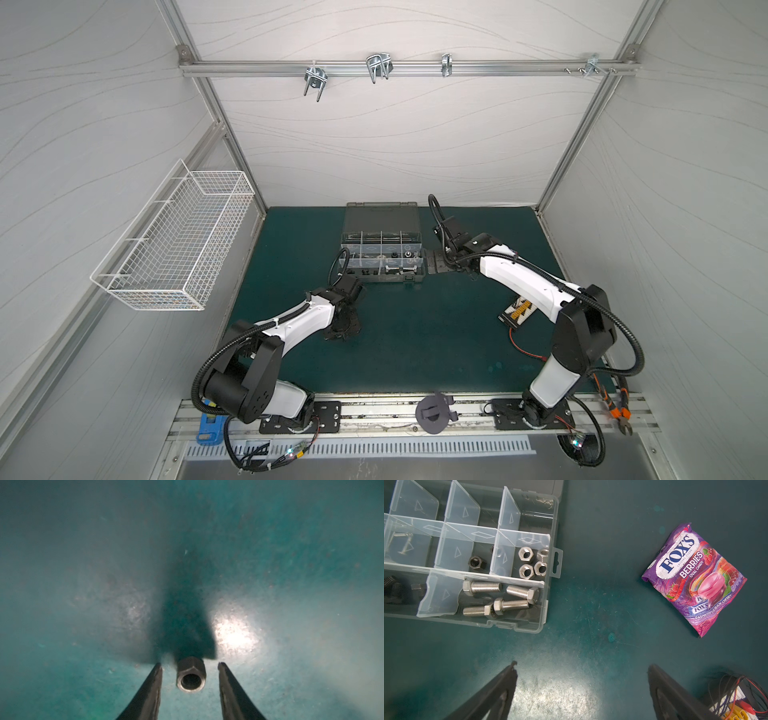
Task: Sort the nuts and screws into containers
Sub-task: 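Lower the left gripper onto the last dark nut while the right gripper withdraws, then close the left gripper on the dark hex nut and lift it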
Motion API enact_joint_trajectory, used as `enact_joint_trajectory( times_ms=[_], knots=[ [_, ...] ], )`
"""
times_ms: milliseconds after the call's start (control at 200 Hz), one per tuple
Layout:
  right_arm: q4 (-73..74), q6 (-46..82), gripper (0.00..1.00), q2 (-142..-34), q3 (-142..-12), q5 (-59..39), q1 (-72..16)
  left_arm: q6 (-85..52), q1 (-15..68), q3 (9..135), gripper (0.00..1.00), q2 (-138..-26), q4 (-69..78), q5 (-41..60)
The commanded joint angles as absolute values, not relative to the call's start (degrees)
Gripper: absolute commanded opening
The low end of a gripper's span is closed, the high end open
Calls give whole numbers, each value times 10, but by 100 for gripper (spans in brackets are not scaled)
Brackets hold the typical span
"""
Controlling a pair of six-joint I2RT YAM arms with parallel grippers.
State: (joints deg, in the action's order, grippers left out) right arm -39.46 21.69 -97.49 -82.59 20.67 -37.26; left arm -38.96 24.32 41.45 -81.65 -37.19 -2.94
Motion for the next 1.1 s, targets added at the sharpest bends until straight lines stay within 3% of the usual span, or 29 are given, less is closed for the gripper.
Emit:
enact_joint_trajectory(
  times_ms=[0, 270, 655, 1095],
  knots=[
    [-415, 229, 99, -970, -844, 217, -369, -383, 241, 435, 43, -830, -382, -24],
    [-417, 230, 99, -972, -846, 221, -369, -388, 242, 430, 36, -838, -385, -23],
    [-418, 231, 99, -975, -853, 222, -369, -389, 242, 429, 14, -834, -387, -25],
    [-422, 235, 99, -978, -858, 220, -370, -384, 242, 447, 10, -818, -389, -34]
  ],
)
